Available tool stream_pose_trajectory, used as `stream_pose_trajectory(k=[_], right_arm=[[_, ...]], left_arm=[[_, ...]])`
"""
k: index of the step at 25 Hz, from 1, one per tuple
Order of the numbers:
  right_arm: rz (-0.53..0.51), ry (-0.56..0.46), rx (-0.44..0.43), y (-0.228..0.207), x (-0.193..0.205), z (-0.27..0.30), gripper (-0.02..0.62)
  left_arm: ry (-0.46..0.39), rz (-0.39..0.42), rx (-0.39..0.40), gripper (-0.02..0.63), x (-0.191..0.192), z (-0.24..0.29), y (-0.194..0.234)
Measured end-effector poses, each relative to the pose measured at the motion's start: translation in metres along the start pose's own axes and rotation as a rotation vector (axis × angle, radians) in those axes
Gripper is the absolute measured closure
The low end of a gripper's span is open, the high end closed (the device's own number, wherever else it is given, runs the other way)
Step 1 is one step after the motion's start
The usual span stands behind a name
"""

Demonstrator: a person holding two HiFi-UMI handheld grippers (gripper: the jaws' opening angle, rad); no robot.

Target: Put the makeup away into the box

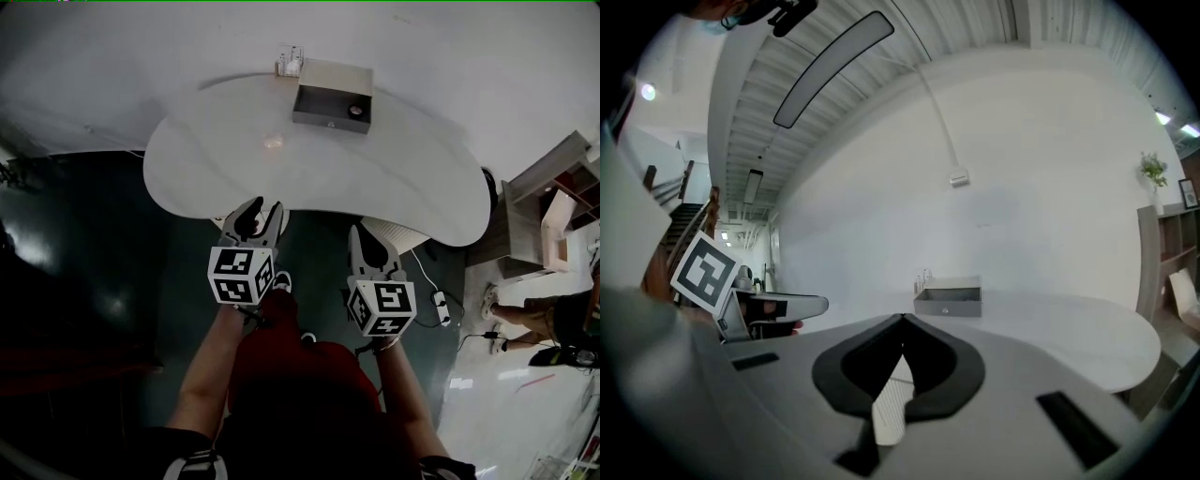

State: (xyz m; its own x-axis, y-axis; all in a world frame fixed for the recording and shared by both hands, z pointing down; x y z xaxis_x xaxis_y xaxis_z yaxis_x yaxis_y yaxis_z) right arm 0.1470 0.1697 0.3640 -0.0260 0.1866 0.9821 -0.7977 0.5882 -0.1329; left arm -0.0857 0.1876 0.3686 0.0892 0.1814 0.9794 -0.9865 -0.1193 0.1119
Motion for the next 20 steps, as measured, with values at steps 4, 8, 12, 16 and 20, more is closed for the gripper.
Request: stream_pose_trajectory(k=[4,8,12,16,20], right_arm=[[0.012,0.016,0.012,-0.006,0.004,0.029,0.583],[0.019,0.028,0.022,-0.012,0.004,0.060,0.583],[0.028,0.060,0.031,-0.017,0.006,0.091,0.583],[0.030,0.089,0.045,-0.022,0.007,0.118,0.583],[0.035,0.108,0.064,-0.024,0.007,0.143,0.583]], left_arm=[[0.017,-0.007,-0.026,0.462,0.004,0.024,0.022],[0.049,-0.001,-0.036,0.433,0.007,0.055,0.043],[0.087,0.002,-0.034,0.423,0.009,0.084,0.065],[0.110,-0.008,-0.032,0.416,0.010,0.110,0.086],[0.149,0.000,-0.014,0.408,0.014,0.132,0.103]])
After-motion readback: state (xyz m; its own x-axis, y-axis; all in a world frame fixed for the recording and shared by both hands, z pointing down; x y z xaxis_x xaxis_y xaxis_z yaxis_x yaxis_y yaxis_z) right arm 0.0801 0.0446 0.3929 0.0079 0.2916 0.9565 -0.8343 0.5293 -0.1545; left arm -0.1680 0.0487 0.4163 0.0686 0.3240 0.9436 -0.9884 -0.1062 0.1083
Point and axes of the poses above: the fingertips, and each gripper's own axes: z forward along the fingers, y to its left, x out of its underside, the point moved 9 cm from there along -z, backward along the fingers, and after that the axes turned 5 degrees about -y, right-handed, at the moved point
